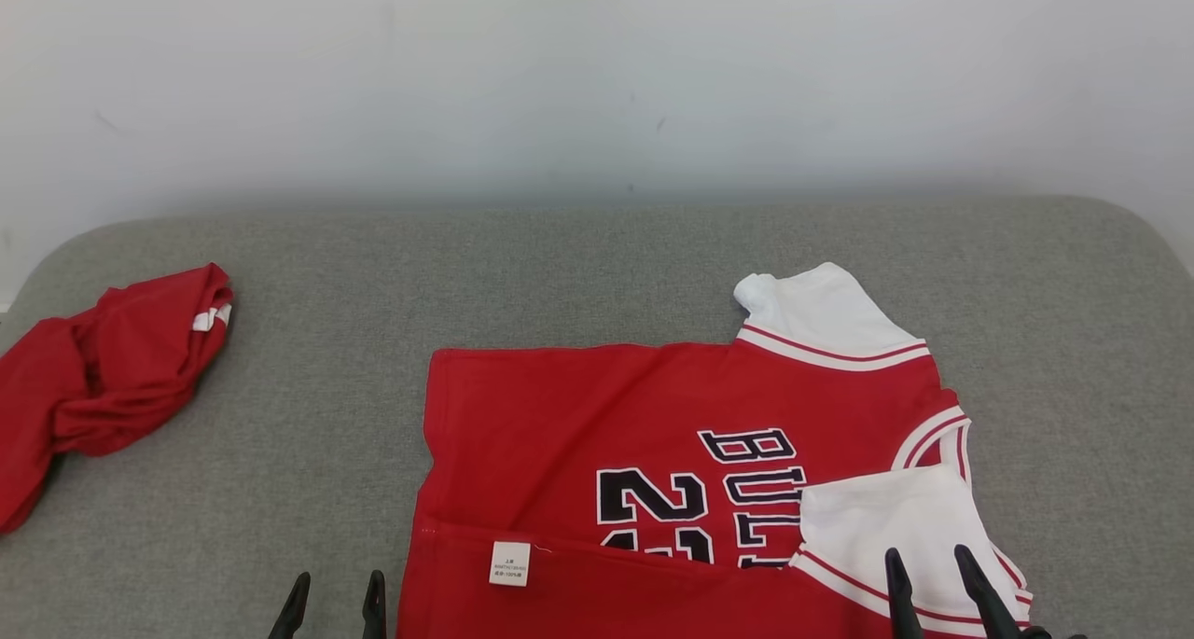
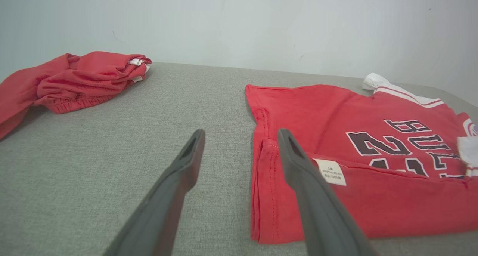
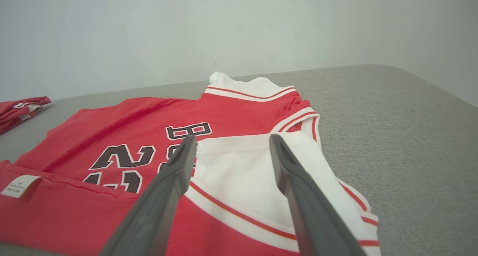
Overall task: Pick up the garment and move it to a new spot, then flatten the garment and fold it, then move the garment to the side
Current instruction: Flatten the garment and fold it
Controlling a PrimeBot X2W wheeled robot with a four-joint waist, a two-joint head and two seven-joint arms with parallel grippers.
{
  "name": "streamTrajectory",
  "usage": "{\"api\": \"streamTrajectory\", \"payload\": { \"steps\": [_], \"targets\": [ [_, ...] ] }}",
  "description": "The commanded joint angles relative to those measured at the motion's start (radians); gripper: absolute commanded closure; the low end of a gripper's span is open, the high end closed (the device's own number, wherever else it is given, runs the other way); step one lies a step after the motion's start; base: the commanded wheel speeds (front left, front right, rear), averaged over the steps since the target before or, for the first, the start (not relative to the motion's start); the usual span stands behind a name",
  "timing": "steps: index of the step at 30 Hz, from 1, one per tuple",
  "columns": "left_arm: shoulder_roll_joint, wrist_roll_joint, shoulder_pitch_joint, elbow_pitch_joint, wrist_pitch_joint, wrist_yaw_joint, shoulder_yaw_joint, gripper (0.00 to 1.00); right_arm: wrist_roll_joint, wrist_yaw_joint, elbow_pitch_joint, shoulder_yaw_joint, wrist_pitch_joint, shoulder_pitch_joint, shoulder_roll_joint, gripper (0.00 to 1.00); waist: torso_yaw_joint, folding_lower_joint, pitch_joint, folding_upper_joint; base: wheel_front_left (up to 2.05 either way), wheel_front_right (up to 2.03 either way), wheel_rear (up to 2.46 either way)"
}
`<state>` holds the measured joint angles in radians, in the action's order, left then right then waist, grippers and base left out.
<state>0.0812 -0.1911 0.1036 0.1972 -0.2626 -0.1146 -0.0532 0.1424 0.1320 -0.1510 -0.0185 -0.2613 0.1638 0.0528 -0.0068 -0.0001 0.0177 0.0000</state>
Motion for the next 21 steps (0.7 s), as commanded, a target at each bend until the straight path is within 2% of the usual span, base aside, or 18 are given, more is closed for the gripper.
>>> {"api": "streamTrajectory", "payload": {
  "steps": [1,11,15,16,21],
  "targets": [
    [-0.004,0.005,0.006,0.005,-0.004,-0.003,0.008,0.00,-0.005,-0.003,0.005,0.000,-0.004,-0.002,-0.003,0.00,-0.003,0.0001,0.006,0.0000,0.00,0.00,0.00],
    [0.006,-0.006,-0.089,0.039,-0.004,-0.015,0.041,0.00,-0.006,-0.003,0.023,-0.008,-0.004,-0.077,-0.003,0.00,-0.027,0.0001,0.059,0.0000,0.00,0.00,0.00],
    [0.068,-0.054,-0.177,0.075,-0.003,-0.016,-0.023,0.00,-0.019,-0.003,0.013,-0.013,-0.004,-0.155,-0.003,0.00,-0.047,0.0001,0.094,0.0000,0.00,0.00,0.00],
    [0.068,-0.054,-0.177,0.075,-0.003,-0.016,-0.023,0.00,-0.019,-0.003,0.013,-0.013,-0.004,-0.155,-0.003,0.00,-0.047,0.0001,0.094,0.0000,0.00,0.00,0.00],
    [0.188,-0.179,-0.347,0.167,0.010,-0.016,-0.161,0.00,-0.061,-0.003,-0.023,0.002,-0.004,-0.313,-0.003,0.00,-0.078,0.0001,0.155,0.0000,0.00,0.00,0.00]
  ]
}}
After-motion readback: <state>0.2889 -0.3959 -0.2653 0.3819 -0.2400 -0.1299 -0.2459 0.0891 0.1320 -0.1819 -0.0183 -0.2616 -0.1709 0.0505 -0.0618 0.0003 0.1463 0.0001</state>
